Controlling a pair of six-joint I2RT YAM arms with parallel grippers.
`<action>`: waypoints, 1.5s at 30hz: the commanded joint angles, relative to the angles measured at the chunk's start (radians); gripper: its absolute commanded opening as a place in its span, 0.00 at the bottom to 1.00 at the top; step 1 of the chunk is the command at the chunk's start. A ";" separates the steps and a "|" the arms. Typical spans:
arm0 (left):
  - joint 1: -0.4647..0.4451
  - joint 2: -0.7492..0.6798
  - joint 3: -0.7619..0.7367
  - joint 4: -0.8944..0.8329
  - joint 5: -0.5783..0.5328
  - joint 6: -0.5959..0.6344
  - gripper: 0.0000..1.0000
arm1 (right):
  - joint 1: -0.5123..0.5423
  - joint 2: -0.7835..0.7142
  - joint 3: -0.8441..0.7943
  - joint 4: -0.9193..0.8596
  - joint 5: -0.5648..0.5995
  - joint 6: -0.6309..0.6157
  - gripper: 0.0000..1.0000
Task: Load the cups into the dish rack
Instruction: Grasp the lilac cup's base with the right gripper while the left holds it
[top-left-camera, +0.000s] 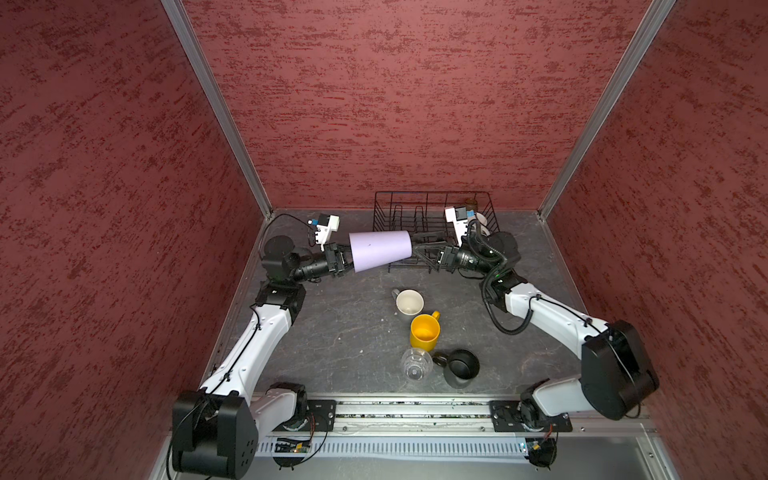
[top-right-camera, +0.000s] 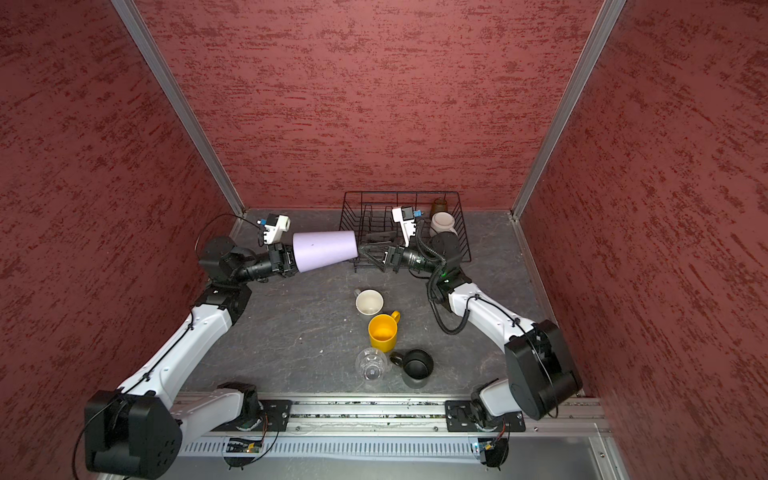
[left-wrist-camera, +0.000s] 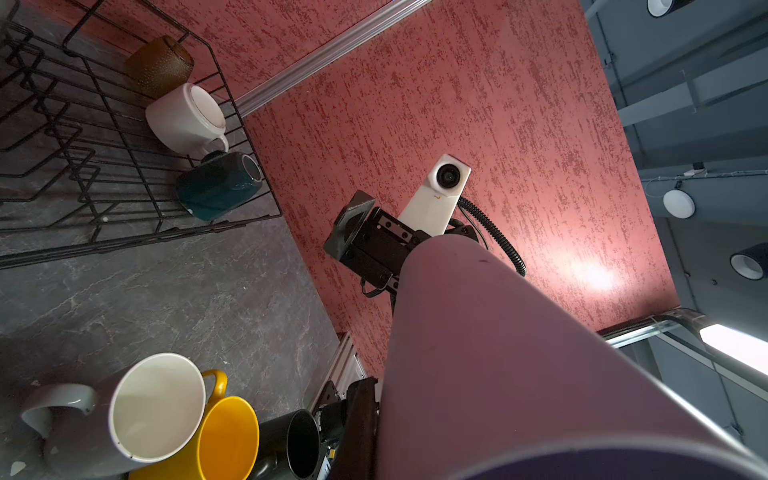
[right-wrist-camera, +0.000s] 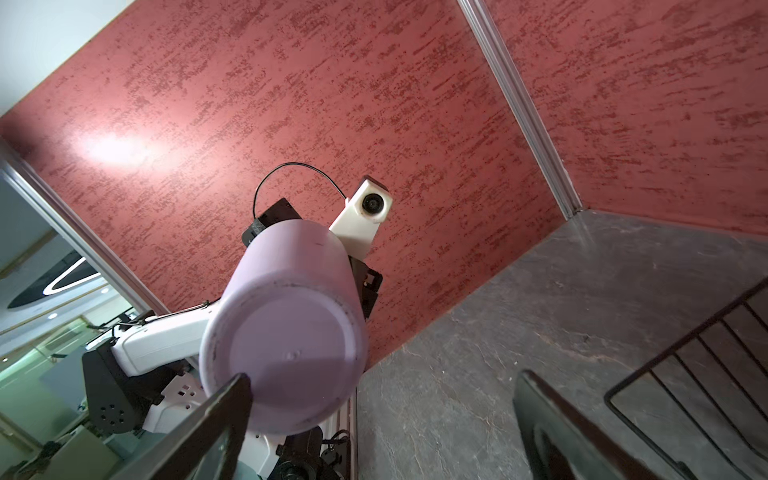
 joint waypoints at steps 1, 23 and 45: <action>-0.002 -0.001 -0.009 0.048 0.026 -0.011 0.00 | 0.028 0.025 0.023 0.190 -0.016 0.089 0.99; 0.003 0.020 -0.004 0.063 0.035 -0.025 0.00 | 0.041 -0.052 -0.022 0.250 0.015 0.090 0.99; -0.010 0.040 -0.023 0.123 0.032 -0.038 0.00 | 0.179 0.056 0.166 -0.124 0.078 -0.118 0.98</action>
